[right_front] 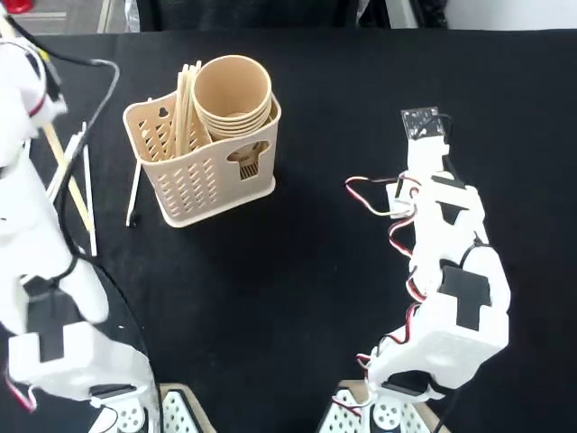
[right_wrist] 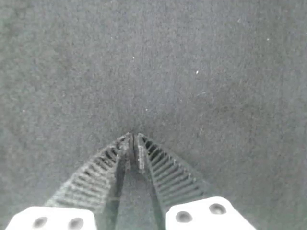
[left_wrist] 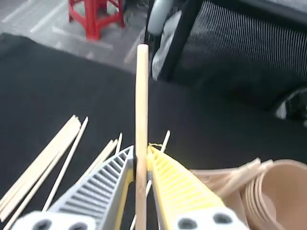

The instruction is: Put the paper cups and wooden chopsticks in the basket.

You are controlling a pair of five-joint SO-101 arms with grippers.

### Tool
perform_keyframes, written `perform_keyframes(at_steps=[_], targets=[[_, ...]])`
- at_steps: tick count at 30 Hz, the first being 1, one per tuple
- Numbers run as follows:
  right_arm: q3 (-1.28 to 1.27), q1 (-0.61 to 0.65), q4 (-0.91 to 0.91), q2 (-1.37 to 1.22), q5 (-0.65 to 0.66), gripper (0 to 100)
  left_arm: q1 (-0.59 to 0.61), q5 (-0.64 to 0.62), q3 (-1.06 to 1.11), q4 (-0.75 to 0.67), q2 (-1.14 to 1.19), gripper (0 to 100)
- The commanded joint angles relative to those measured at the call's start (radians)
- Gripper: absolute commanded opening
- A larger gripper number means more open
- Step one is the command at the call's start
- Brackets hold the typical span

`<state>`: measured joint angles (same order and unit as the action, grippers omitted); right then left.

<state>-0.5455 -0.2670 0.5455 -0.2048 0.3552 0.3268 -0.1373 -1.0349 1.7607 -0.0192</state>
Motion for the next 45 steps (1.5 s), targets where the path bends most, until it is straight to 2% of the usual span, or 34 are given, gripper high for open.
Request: perform_keyframes(at_steps=[1, 4, 8, 10, 13, 17, 22, 24, 31, 36, 45], targets=[[-0.001, -0.002, -0.005, 0.059, 0.009, 1.4, -0.042, -0.008, 0.305, -0.041, -0.161, 3], [-0.001, -0.002, -0.005, 0.059, 0.009, 1.4, -0.056, -0.002, 0.556, -0.192, -0.324, 3], [-0.001, -0.002, -0.005, 0.059, 0.009, 1.4, -0.07, -0.002, 0.92, -0.477, -0.615, 3], [-0.001, -0.002, -0.005, 0.059, 0.009, 1.4, -0.088, -0.002, 1.109, -0.669, -0.766, 3], [-0.001, -0.002, -0.005, 0.059, 0.009, 1.4, -0.119, 0.012, 1.385, -1.039, -0.941, 3], [-0.001, -0.002, -0.005, 0.059, 0.009, 1.4, -0.208, 0.029, 1.678, -1.458, -1.034, 3], [-0.001, -0.002, -0.005, 0.059, 0.009, 1.4, -0.305, 0.028, 1.847, -1.844, -0.999, 3], [-0.001, -0.002, -0.005, 0.059, 0.009, 1.4, -0.314, 0.026, 1.828, -1.893, -0.961, 3], [-0.001, -0.002, -0.005, 0.059, 0.009, 1.4, -0.305, 0.032, 1.698, -1.84, -0.778, 3], [-0.001, -0.002, -0.005, 0.059, 0.009, 1.4, -0.26, 0.025, 1.63, -1.918, -0.638, 3], [0.001, -0.002, -0.005, 0.059, 0.009, 1.4, -0.26, 0.025, 1.59, -1.927, -0.539, 3]])
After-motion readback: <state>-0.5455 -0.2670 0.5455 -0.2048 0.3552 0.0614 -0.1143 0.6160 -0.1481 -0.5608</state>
